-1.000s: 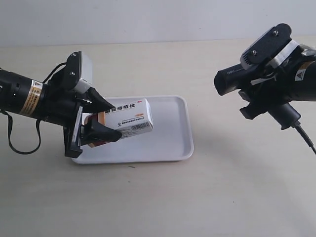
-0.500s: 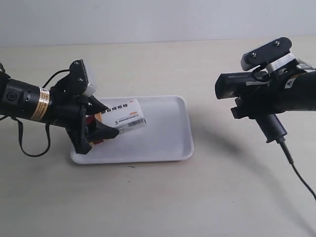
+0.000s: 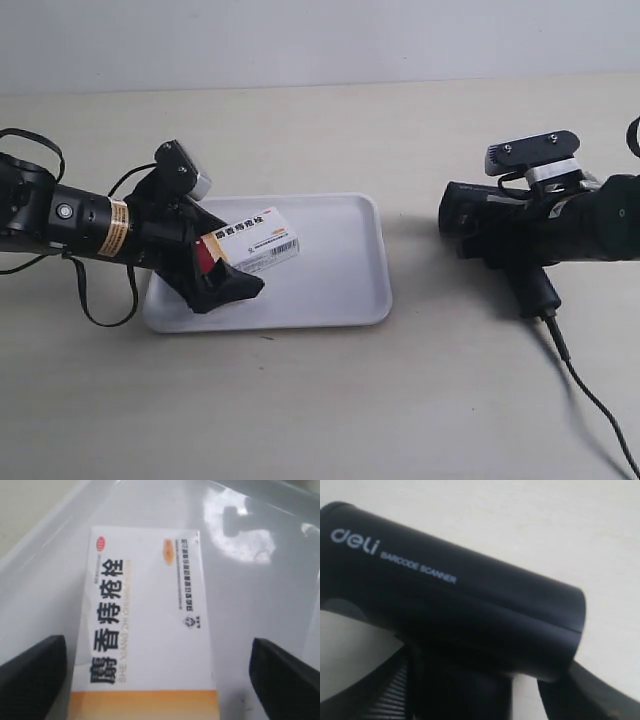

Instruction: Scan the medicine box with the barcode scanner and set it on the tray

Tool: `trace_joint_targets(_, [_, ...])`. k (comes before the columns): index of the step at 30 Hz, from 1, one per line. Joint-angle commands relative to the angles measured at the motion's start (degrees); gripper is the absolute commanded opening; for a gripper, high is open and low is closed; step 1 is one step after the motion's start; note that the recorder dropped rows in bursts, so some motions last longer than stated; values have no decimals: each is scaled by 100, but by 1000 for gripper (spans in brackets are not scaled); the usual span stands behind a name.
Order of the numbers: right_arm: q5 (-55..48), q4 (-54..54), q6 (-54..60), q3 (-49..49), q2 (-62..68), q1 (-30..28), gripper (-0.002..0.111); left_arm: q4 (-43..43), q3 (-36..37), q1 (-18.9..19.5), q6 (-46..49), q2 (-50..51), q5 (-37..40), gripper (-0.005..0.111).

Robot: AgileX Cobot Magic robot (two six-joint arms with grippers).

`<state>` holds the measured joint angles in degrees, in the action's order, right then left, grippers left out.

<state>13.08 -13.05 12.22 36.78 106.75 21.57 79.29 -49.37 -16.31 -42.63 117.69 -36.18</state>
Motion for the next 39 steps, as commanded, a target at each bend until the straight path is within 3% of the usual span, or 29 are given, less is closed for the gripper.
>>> trace_joint_targets(1, [142,4,-44,31,5,-16,68,344,-7,-27,-280,-193,-219,105])
trace_joint_targets(3, [10,4,-151,31,-110,58,80,812,-7,-27,-726,-563,-219,105])
trace_joint_targets(7, [-606,54,-93,31,-1296,108,81,2050,-7,-27,-2112,-1730,-219,103])
trace_joint_targets(10, [-1275,54,221,31,-2503,108,81,2066,57,-27,-2592,-2412,-324,89])
trace_joint_targets(12, [-1864,89,313,31,-3435,93,80,2066,134,-16,-2700,-2885,-487,67])
trace_joint_targets(14, [-2436,130,138,31,-4363,26,75,2066,209,-16,-2911,-3331,-693,38])
trace_joint_targets(16, [-2576,119,61,-69,-5070,14,62,2066,293,-16,-3173,-3672,-849,7])
trace_joint_targets(17, [-2556,119,-16,-171,-5577,14,49,2066,409,-16,-3301,-3921,-951,2])
trace_joint_targets(20, [-2308,119,-150,-651,-6629,14,15,2066,865,-16,-3566,-4496,-989,3])
trace_joint_targets(22, [-2078,76,-247,-1063,-7290,14,0,2050,1311,-16,-3734,-4912,-848,3])
trace_joint_targets(27, [-1977,-473,-321,-2116,-8403,14,1,1368,2595,-16,-3800,-6059,-112,3])
trace_joint_targets(32, [-2758,-798,-334,-2508,-9096,14,1,134,3815,-16,-3650,-7654,1094,3])
trace_joint_targets(35, [-3281,-798,-334,-2518,-9309,14,1,-152,4252,-16,-3802,-8488,998,3])
trace_joint_targets(39, [-3461,-787,-334,-2518,-9424,14,1,24,4551,-16,-3802,-9317,204,3])
